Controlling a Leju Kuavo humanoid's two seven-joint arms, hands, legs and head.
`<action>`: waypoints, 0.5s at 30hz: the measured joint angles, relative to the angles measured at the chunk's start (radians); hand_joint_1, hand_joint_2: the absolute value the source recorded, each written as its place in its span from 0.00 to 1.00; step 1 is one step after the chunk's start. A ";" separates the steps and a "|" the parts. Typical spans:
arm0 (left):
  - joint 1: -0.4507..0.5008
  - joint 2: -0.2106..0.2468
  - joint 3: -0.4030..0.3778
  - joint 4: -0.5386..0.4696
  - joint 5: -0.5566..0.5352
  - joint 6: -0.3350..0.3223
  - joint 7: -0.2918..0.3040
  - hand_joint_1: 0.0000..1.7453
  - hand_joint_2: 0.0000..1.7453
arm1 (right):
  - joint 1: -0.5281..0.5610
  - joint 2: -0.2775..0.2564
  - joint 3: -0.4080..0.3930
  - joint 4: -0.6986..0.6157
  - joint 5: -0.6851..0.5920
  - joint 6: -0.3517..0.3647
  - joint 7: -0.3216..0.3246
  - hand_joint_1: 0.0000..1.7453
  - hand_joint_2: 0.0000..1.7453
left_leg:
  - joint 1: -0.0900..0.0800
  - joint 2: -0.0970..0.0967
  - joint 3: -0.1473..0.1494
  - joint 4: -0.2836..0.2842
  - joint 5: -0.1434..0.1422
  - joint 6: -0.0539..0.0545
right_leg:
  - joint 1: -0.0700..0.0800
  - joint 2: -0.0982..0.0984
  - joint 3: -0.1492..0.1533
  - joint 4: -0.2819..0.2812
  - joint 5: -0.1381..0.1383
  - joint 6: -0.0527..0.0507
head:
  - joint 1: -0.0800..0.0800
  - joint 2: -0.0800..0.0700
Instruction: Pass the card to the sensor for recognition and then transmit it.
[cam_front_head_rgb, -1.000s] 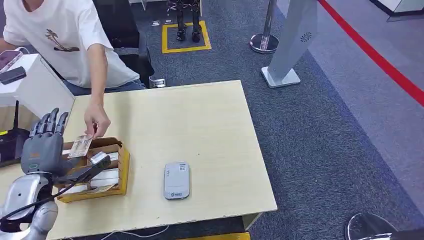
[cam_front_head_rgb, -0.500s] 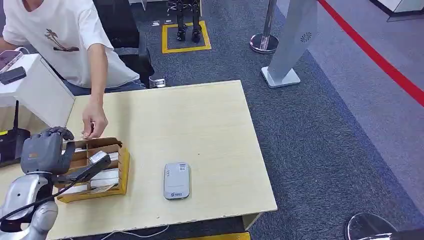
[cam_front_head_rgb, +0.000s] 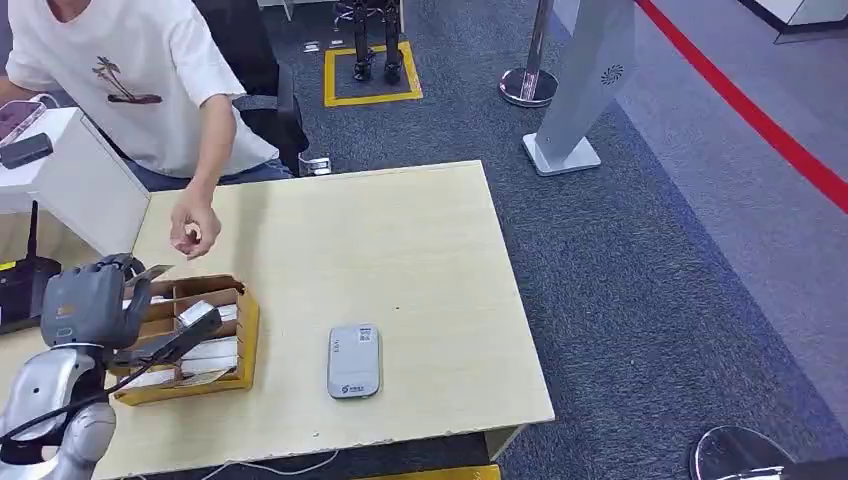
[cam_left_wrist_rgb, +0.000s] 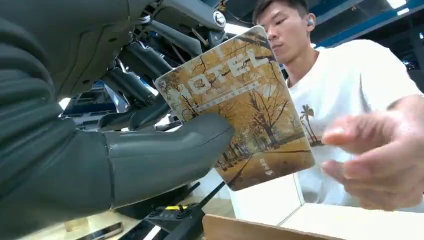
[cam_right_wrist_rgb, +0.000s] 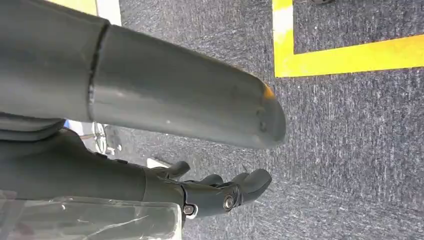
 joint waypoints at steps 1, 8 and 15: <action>0.000 -0.001 0.000 0.000 -0.001 0.002 -0.002 1.00 1.00 | 0.000 0.000 0.000 0.000 0.000 -0.001 0.000 0.00 0.00 | 0.000 0.000 0.000 0.000 0.000 0.000 | 0.000 0.000 0.000 0.000 0.000 0.000 | 0.000 0.000; -0.002 -0.035 -0.033 0.000 -0.027 0.036 -0.029 1.00 1.00 | -0.001 0.000 0.003 0.000 0.008 -0.002 -0.003 0.00 0.00 | 0.000 0.000 0.000 0.000 0.000 0.000 | 0.000 0.000 0.000 0.000 0.000 0.000 | 0.000 0.000; -0.016 -0.111 -0.132 0.000 -0.036 0.068 -0.070 1.00 1.00 | -0.002 0.001 0.010 0.000 0.015 -0.003 -0.017 0.00 0.00 | -0.001 0.000 0.000 0.000 0.000 0.000 | -0.001 0.000 0.000 0.000 0.000 0.000 | 0.000 0.000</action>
